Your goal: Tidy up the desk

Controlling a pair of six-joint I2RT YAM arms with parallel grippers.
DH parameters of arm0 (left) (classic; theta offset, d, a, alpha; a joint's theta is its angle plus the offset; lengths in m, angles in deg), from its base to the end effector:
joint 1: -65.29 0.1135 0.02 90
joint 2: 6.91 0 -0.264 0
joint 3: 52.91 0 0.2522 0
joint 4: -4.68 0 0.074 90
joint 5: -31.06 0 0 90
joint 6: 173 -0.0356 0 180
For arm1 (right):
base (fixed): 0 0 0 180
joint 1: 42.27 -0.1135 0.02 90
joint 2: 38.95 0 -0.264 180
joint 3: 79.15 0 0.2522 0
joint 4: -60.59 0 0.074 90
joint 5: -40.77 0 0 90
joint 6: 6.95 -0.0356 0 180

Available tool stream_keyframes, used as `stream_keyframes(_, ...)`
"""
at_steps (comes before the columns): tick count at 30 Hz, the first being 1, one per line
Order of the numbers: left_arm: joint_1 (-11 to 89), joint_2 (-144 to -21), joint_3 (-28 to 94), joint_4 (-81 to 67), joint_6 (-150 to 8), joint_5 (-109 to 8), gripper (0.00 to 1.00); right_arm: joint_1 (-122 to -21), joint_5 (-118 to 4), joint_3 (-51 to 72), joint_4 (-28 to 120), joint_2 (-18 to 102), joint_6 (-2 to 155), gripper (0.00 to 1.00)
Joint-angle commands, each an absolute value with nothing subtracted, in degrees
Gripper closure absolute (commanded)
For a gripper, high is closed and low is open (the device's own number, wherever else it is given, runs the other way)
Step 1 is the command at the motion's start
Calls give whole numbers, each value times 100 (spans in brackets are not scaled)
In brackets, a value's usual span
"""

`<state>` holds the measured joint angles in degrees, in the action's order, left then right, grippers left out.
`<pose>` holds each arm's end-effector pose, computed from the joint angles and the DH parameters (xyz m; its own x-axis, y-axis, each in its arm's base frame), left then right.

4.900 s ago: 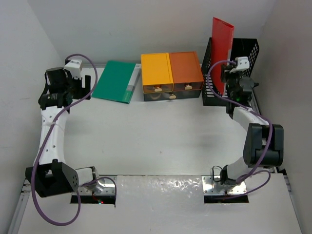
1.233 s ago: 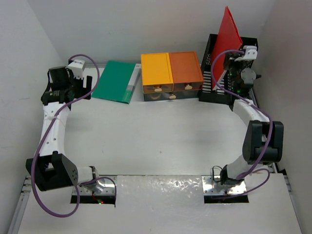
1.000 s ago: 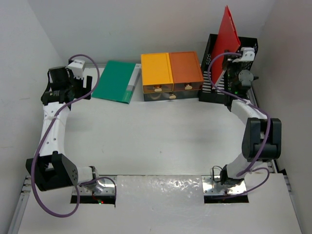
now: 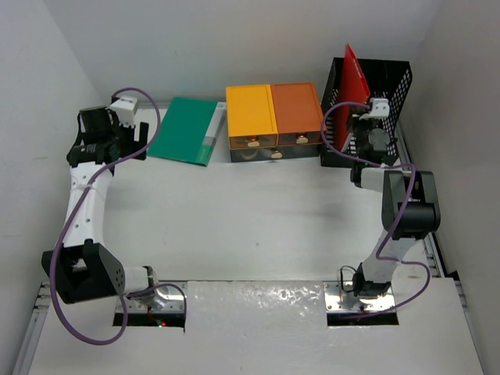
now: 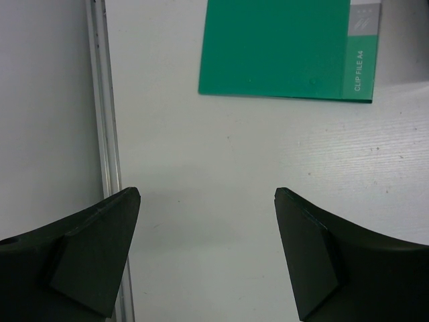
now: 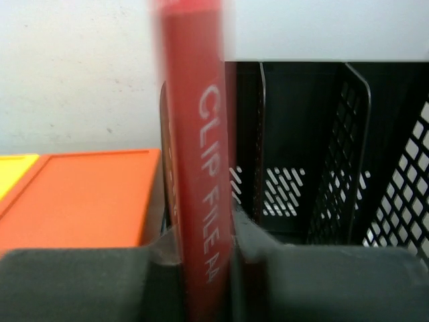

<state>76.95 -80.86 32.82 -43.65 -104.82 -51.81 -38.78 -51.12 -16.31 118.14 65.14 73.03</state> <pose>0.2768 0.0526 0.3536 -0.5797 0.2570 -0.7733 0.1213 0.9656 0.2300 0.3784 -0.0219 0.2340 0.2810 0.1571 -0.9468 -0.0199 0.9873 0.1579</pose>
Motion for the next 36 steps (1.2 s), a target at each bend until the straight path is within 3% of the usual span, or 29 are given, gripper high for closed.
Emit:
stream_keyframes(1, 7698, -8117, 3319, -4248, -10514, -5086, 20, -3928, -4993, -1556, 11426, 6336, 7338, 80)
stream_keyframes(3, 7698, -8126, 3319, -4301, -10540, -5033, 20, -3928, -4993, -1530, 11196, 6257, 7347, 56)
stream_keyframes(6, 7698, -8152, 3328, -4415, -10602, -4998, 20, -3928, -5002, -1398, 10539, 5933, 7339, 33)
stream_keyframes(10, 7671, -8266, 3336, -4591, -10690, -4954, 19, -3928, -5089, -1082, 9503, 5528, 7330, 23)
stream_keyframes(19, 6530, -9039, 3337, -4671, -10892, -5831, 15, -3928, -5125, -1125, 8156, 4289, 6900, 19)
stream_keyframes(22, 6020, -9356, 3153, -4232, -10770, -6333, 22, -3928, -5352, -1274, 7891, 3849, 6741, 20)
stream_keyframes(28, 5132, -9208, 1502, -980, -12705, -8143, 25, -3928, -5766, -1591, 7768, 3348, 6732, 20)
stream_keyframes(30, 4921, -9145, 652, 611, -13324, -8118, 25, -3928, -5907, -1608, 7689, 3207, 6732, 21)
stream_keyframes(36, 4797, -10294, 525, 1758, -14106, -7803, 33, -3928, -5899, -1793, 7549, 2603, 6828, 21)
